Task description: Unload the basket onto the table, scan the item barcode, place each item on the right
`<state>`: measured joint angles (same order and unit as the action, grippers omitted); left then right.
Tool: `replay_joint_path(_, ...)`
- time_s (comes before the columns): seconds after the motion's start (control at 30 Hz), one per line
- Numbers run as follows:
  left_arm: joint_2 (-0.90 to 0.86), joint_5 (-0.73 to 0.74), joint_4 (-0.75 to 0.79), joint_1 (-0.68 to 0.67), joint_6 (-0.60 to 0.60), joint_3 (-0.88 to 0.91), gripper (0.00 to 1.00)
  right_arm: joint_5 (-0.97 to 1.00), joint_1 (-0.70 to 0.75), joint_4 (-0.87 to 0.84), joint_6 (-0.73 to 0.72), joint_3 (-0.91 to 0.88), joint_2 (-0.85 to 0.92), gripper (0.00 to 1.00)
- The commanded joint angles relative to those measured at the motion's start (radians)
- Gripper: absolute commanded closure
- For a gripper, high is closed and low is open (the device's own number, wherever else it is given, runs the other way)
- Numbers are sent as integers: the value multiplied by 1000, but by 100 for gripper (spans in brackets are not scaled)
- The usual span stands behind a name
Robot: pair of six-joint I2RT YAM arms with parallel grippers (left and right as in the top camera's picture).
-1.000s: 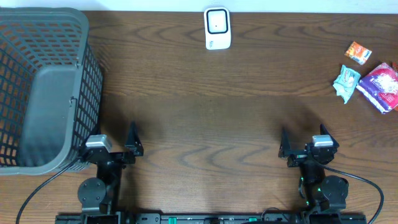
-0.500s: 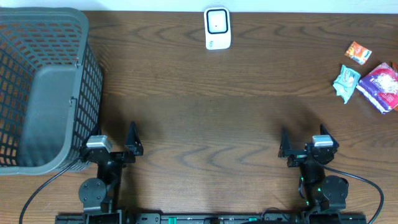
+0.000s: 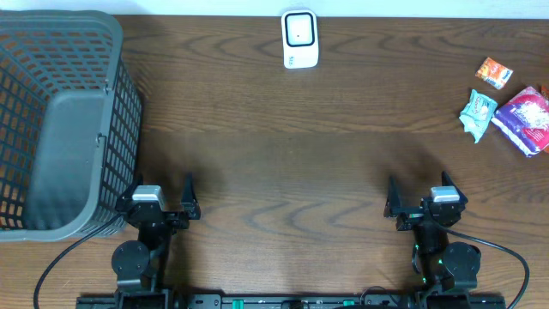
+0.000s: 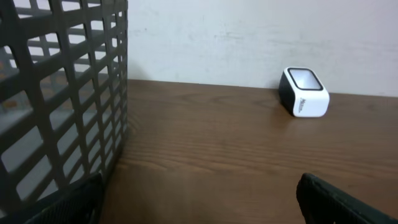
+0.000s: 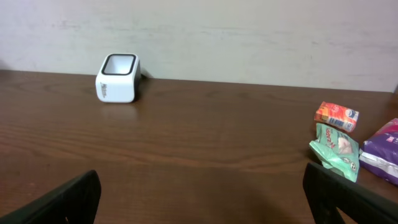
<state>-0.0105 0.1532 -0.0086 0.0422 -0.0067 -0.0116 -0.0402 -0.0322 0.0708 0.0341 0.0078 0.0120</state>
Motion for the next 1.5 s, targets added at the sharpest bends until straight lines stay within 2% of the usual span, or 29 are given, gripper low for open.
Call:
replay_joint_path(0.0,9,19,-51,-5,37,8,2,1,-9,4,8,-2,-6,1)
replay_joint_path(0.8,9,-42,-61,-19,32,8,2,1,-9,4,8,-2,-6,1)
replay_joint_path(1.47,9,-33,-55,-22,10,8,2,1,-9,4,8,-2,-6,1)
